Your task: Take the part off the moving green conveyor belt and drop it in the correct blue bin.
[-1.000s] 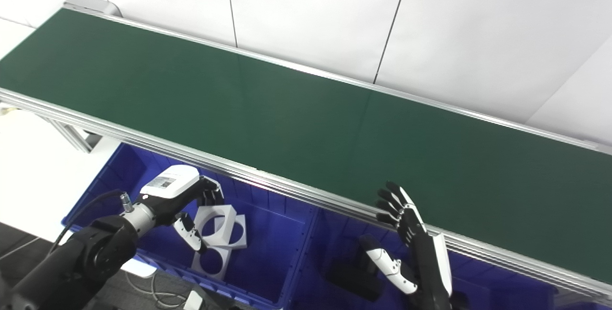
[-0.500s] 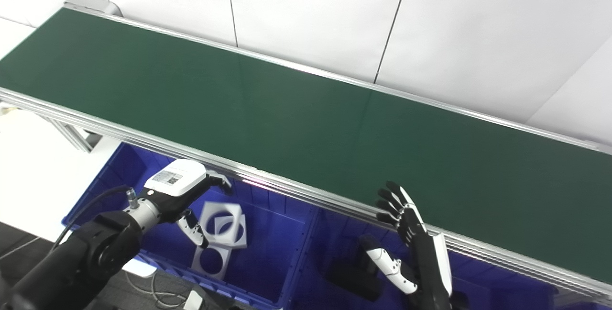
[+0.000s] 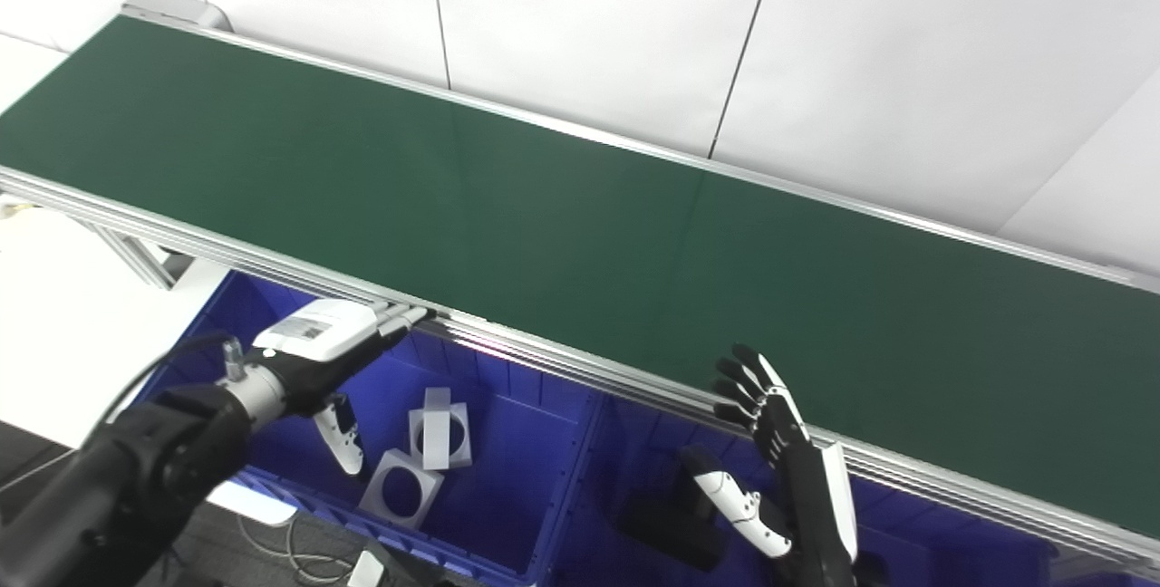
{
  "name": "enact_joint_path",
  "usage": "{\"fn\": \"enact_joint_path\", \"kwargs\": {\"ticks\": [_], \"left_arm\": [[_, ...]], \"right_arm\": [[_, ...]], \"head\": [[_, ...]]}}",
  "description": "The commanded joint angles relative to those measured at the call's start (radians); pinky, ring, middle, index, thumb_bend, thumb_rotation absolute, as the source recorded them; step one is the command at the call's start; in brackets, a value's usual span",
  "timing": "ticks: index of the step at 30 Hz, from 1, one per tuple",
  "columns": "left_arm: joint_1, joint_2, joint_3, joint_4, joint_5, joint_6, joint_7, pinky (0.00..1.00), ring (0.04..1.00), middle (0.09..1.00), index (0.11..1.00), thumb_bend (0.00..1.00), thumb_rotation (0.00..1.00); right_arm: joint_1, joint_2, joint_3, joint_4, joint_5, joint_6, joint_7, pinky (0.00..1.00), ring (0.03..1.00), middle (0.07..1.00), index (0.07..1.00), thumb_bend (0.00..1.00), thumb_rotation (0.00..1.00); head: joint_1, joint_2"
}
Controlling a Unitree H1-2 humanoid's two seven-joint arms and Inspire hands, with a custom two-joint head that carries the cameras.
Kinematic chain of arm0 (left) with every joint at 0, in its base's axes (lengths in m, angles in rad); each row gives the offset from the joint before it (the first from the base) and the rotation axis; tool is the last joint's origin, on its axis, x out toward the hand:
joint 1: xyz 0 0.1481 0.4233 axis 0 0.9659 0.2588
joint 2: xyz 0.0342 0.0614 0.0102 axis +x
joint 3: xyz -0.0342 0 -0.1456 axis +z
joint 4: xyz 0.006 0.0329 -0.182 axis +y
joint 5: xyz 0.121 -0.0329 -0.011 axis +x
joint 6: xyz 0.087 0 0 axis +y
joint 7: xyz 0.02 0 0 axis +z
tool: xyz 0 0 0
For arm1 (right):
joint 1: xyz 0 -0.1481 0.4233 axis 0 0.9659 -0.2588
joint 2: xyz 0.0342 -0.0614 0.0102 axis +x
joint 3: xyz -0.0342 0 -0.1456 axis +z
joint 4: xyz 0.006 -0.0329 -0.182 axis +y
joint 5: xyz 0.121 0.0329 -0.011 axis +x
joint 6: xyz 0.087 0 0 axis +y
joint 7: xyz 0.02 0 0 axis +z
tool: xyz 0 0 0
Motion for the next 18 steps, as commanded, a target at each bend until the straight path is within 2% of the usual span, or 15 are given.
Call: {"fn": "enact_joint_path", "kwargs": {"ticks": [1, 2, 4, 5, 8, 10, 14, 18], "left_arm": [[-0.021, 0.018, 0.031, -0.095, -0.065, 0.039, -0.04, 0.72, 0.824, 0.866, 0.911, 0.91, 0.06], [-0.022, 0.013, 0.045, -0.131, -0.102, 0.048, -0.05, 0.69, 0.797, 0.828, 0.877, 0.88, 0.08], [-0.025, 0.006, 0.063, -0.177, -0.154, 0.058, -0.059, 0.67, 0.78, 0.811, 0.85, 0.87, 0.11], [-0.03, -0.003, 0.074, -0.205, -0.195, 0.065, -0.057, 0.65, 0.756, 0.784, 0.824, 0.87, 0.16], [-0.043, -0.044, 0.114, -0.257, -0.368, 0.058, -0.015, 0.61, 0.718, 0.744, 0.801, 0.9, 0.17], [-0.048, -0.062, 0.125, -0.258, -0.451, 0.041, 0.008, 0.61, 0.713, 0.747, 0.801, 0.93, 0.19], [-0.049, -0.103, 0.126, -0.227, -0.611, -0.017, 0.068, 0.66, 0.748, 0.781, 0.829, 0.99, 0.31], [-0.03, -0.149, 0.111, -0.161, -0.748, -0.072, 0.118, 0.72, 0.789, 0.814, 0.846, 1.0, 0.29]], "right_arm": [[-0.004, 0.007, -0.003, -0.023, 0.014, -0.001, 0.003, 0.73, 0.81, 0.849, 0.9, 0.67, 0.57], [-0.004, 0.008, -0.002, -0.02, 0.014, -0.005, 0.002, 0.73, 0.808, 0.849, 0.899, 0.67, 0.56], [-0.004, 0.009, -0.001, -0.015, 0.012, -0.01, 0.0, 0.73, 0.806, 0.848, 0.898, 0.66, 0.56], [-0.003, 0.008, 0.0, -0.014, 0.011, -0.011, 0.0, 0.73, 0.809, 0.848, 0.898, 0.66, 0.55], [-0.001, 0.01, 0.003, -0.006, 0.008, -0.014, -0.001, 0.73, 0.81, 0.847, 0.898, 0.66, 0.56], [0.001, 0.012, 0.006, -0.002, 0.006, -0.019, -0.001, 0.73, 0.813, 0.848, 0.9, 0.66, 0.56], [0.006, 0.019, 0.01, 0.008, 0.003, -0.029, -0.006, 0.73, 0.814, 0.846, 0.897, 0.66, 0.56], [0.01, 0.027, 0.013, 0.024, -0.005, -0.044, -0.012, 0.73, 0.816, 0.846, 0.896, 0.66, 0.56]], "head": [[-0.008, -0.003], [-0.017, -0.007], [-0.027, -0.014], [-0.03, -0.017], [-0.058, -0.036], [-0.073, -0.043], [-0.118, -0.064], [-0.164, -0.085]]}}
